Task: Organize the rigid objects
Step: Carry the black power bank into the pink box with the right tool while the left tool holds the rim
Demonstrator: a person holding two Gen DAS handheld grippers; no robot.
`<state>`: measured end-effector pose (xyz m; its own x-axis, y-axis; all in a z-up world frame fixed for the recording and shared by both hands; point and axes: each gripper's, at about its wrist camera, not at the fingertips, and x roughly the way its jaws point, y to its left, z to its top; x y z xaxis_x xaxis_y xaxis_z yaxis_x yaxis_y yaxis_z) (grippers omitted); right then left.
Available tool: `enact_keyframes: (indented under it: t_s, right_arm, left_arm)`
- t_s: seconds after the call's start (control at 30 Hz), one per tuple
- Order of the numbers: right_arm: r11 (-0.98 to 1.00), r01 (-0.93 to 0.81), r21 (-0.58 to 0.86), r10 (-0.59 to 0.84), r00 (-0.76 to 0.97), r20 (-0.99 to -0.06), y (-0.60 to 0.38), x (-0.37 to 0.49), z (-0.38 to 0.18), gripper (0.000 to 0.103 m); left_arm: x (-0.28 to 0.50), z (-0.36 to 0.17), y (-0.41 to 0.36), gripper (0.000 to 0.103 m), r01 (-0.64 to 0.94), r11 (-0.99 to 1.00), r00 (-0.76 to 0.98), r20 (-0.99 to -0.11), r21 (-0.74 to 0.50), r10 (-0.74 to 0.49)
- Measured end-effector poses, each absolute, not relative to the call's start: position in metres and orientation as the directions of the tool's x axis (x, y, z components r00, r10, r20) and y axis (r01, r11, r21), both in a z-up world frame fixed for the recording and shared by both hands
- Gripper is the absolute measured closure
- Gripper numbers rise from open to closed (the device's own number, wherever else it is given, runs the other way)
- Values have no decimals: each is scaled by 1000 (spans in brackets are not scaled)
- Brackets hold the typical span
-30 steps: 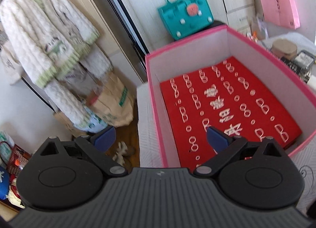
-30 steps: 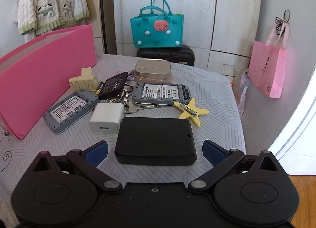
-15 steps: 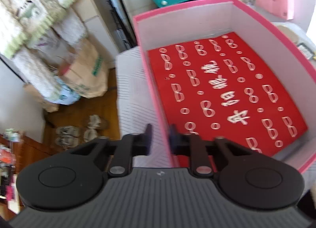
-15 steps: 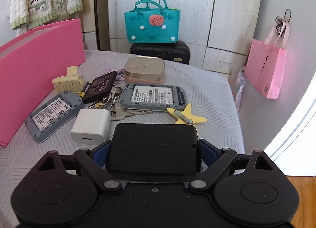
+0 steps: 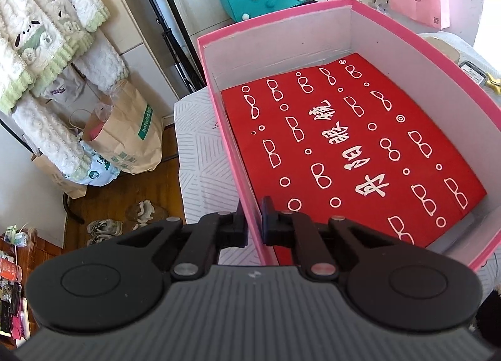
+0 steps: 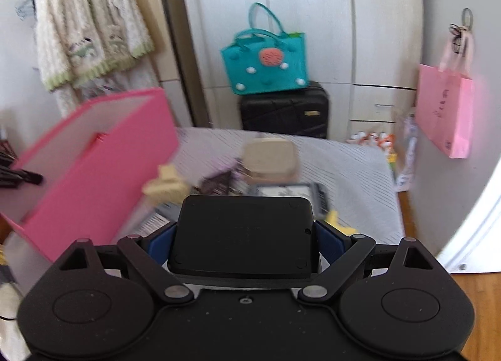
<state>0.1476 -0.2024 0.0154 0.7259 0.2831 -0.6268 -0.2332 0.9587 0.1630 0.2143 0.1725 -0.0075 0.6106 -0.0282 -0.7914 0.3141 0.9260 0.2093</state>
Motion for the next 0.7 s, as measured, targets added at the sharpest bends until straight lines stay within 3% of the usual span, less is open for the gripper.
enact_keyframes:
  t_s: [0.27, 0.4, 0.7]
  right_arm:
    - [858, -433, 276, 504, 607, -615, -124, 179, 65, 9]
    - [789, -534, 304, 581, 489, -651, -70, 202, 72, 9]
    - [764, -548, 339, 562, 309, -767, 23, 275, 53, 9]
  left_arm:
    - [209, -6, 177, 95, 331, 925, 627, -776, 187, -67]
    - [207, -2, 184, 92, 368, 924, 612, -775, 105, -156]
    - [207, 0, 194, 91, 360, 933, 546, -816, 21, -192]
